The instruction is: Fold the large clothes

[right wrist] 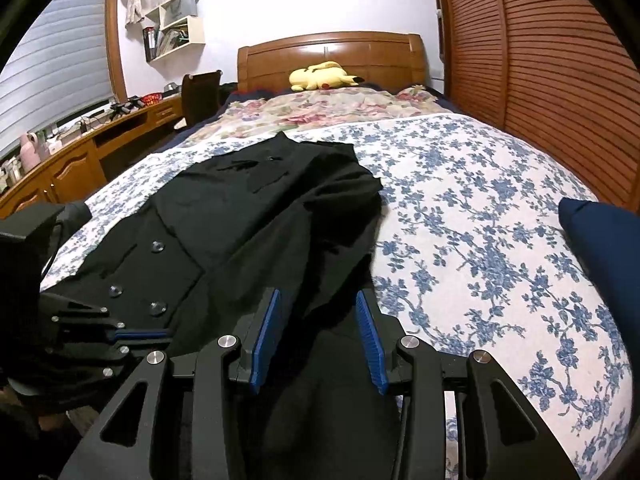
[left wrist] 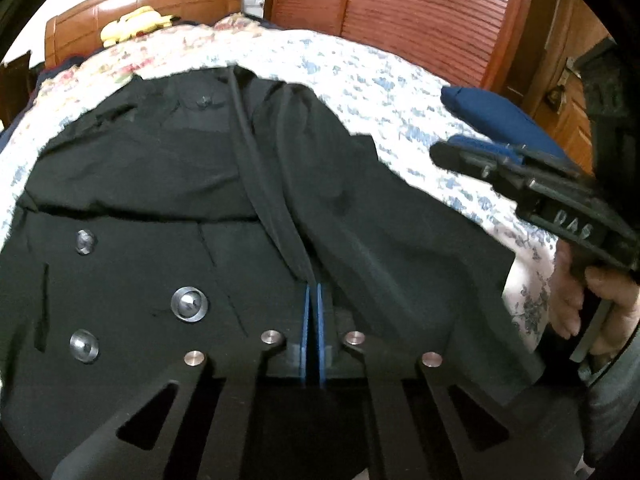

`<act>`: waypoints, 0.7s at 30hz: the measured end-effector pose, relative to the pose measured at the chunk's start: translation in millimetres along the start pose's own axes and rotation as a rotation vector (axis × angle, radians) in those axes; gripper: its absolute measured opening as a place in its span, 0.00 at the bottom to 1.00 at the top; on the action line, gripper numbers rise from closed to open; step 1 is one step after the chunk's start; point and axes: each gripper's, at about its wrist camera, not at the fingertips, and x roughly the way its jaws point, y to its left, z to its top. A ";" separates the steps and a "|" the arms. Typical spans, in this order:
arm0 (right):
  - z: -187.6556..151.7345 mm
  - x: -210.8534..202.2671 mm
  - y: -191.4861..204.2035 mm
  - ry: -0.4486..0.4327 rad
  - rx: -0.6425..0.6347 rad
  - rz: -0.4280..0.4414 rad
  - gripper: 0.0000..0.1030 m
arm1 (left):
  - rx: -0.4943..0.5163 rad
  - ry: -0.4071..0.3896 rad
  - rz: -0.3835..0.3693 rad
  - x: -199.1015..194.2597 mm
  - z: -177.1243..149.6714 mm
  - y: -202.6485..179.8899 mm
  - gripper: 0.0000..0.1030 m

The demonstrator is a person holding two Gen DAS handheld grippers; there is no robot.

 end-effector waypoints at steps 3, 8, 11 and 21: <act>2.0 2.4 3.6 -0.002 -0.010 0.006 0.40 | -0.001 -0.055 0.031 -27.9 9.4 14.1 0.03; 3.4 10.9 9.3 0.005 -0.022 0.016 0.40 | 0.000 -0.114 0.137 -59.5 29.7 49.9 0.03; 5.1 15.4 12.4 0.007 -0.028 0.015 0.40 | 0.005 -0.130 0.216 -69.3 44.8 76.2 0.03; 8.4 30.6 17.8 0.024 -0.052 0.029 0.40 | -0.009 -0.113 0.353 -70.5 70.6 139.5 0.04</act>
